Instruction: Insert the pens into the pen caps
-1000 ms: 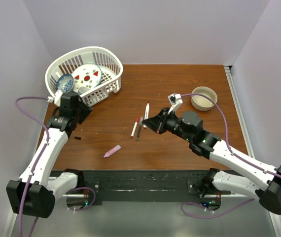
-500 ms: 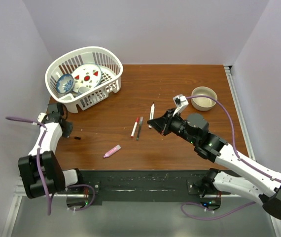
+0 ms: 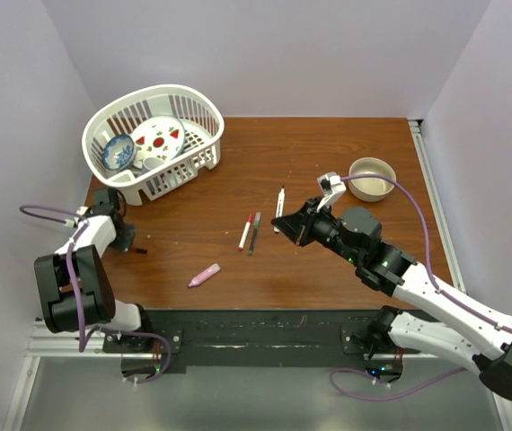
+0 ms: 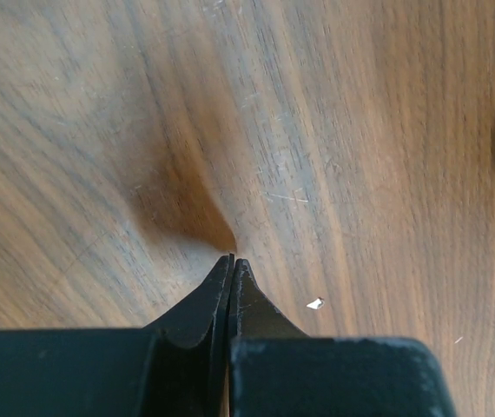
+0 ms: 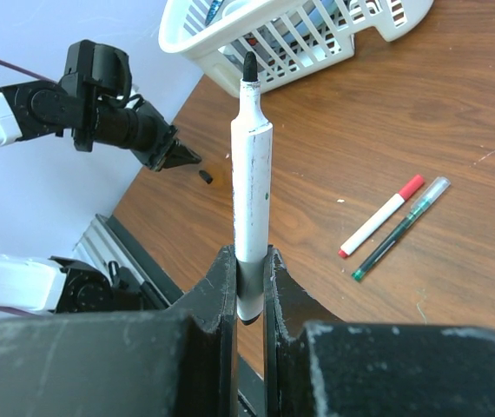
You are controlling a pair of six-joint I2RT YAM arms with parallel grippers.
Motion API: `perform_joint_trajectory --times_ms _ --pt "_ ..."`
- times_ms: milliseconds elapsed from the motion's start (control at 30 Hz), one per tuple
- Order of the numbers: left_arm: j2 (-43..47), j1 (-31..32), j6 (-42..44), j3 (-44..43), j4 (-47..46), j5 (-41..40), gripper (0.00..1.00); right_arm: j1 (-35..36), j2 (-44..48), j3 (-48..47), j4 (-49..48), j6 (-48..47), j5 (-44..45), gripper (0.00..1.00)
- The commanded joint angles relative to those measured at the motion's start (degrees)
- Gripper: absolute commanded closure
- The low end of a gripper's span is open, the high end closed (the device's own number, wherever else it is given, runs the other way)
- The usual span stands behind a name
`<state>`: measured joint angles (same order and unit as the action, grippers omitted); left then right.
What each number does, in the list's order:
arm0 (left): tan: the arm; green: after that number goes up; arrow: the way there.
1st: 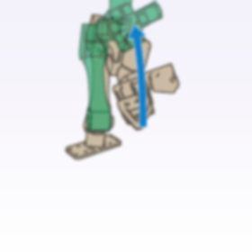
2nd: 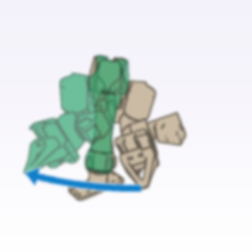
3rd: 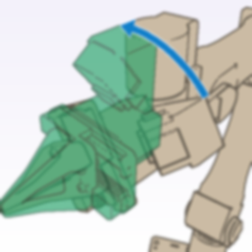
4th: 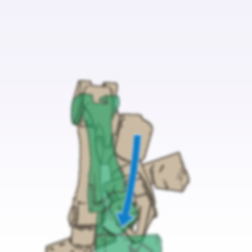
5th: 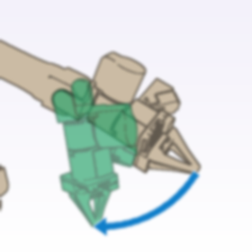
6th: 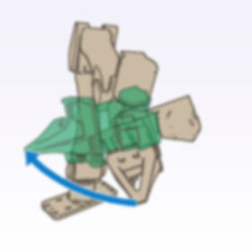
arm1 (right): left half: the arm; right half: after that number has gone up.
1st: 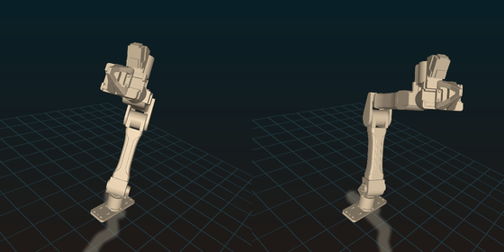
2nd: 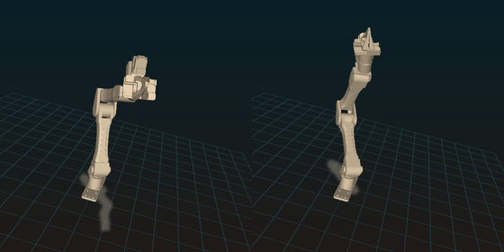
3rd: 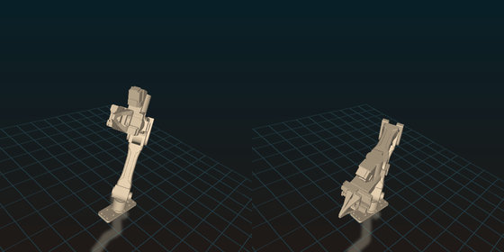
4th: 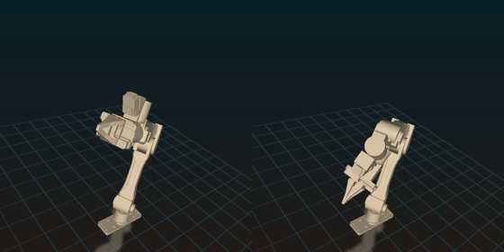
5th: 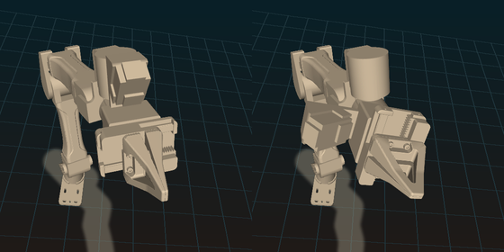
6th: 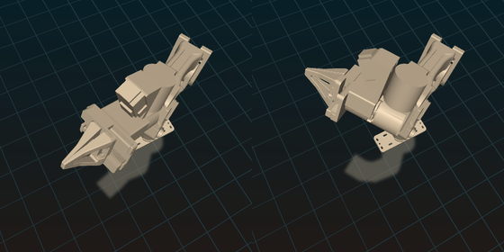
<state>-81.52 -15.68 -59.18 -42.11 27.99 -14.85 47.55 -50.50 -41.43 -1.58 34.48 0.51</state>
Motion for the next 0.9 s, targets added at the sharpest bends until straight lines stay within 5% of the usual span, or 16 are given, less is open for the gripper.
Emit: perform_joint_trajectory --times_ms 0,433,733,867 --pt "-0.48 -0.40 1.26 1.68 -1.18 0.78 1.00 -0.18 0.49 -0.49 -0.88 -1.17 0.80 1.00" --pt "5.40 1.44 -0.41 8.70 1.63 8.69 1.00 -0.18 1.28 0.21 -0.96 -0.55 0.19 1.00" --pt "11.64 17.68 -10.07 6.00 11.01 9.15 1.00 -0.18 1.63 0.56 -1.40 -0.11 0.01 1.00" --pt "13.40 22.79 -8.60 -0.95 16.39 -2.33 1.00 -0.18 1.81 0.56 -1.40 -0.11 -0.25 1.00"
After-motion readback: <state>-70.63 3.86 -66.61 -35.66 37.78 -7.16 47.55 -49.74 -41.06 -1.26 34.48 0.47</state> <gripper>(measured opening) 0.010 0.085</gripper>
